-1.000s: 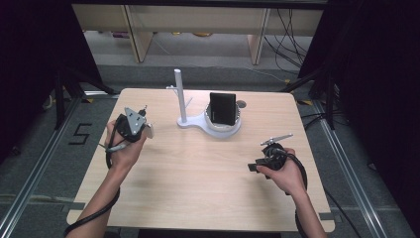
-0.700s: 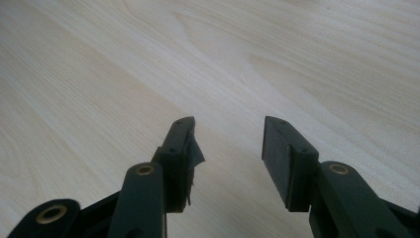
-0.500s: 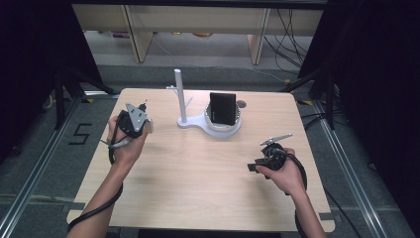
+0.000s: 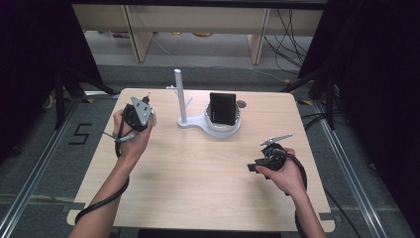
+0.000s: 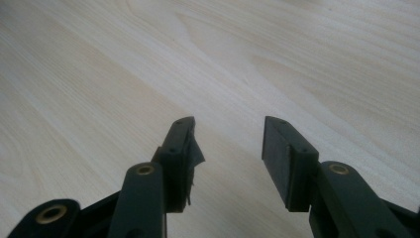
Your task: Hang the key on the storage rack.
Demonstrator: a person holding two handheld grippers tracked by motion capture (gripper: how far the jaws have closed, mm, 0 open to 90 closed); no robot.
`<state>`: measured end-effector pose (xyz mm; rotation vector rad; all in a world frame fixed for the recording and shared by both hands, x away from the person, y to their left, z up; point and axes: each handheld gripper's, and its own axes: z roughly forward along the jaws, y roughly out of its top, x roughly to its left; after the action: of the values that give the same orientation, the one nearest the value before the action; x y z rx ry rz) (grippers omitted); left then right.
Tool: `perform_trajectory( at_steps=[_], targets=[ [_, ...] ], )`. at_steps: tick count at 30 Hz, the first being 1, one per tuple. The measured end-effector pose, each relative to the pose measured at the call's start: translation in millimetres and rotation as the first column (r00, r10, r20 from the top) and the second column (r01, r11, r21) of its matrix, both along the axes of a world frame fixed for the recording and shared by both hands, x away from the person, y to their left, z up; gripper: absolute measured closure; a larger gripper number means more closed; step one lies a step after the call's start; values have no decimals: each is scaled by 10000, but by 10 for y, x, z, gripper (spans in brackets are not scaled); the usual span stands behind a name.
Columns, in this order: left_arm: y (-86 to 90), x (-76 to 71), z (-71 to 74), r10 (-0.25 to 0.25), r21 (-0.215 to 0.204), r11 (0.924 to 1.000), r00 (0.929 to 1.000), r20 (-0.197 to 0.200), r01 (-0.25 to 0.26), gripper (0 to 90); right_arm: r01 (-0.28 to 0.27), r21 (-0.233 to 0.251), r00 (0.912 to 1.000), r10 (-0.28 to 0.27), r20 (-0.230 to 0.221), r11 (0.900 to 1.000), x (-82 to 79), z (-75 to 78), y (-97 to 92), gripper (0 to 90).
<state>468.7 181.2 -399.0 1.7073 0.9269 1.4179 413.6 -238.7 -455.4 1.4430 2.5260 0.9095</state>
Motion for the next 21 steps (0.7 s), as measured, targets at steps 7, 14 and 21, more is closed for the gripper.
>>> perform_trajectory(
  at_steps=[7,14,21],
  targets=[
    [-75,20,34,65,274,9996,9993,358,-75,867,-145,4,9998,144,143,9999,2,-5,-1,570],
    [-156,46,63,-42,349,9994,9989,474,26,868,-153,17,9998,153,120,9999,1,-2,-2,569],
    [-208,79,94,-47,464,9989,9982,606,19,867,-39,67,10000,39,-30,10000,-6,1,-1,569]
  ],
)
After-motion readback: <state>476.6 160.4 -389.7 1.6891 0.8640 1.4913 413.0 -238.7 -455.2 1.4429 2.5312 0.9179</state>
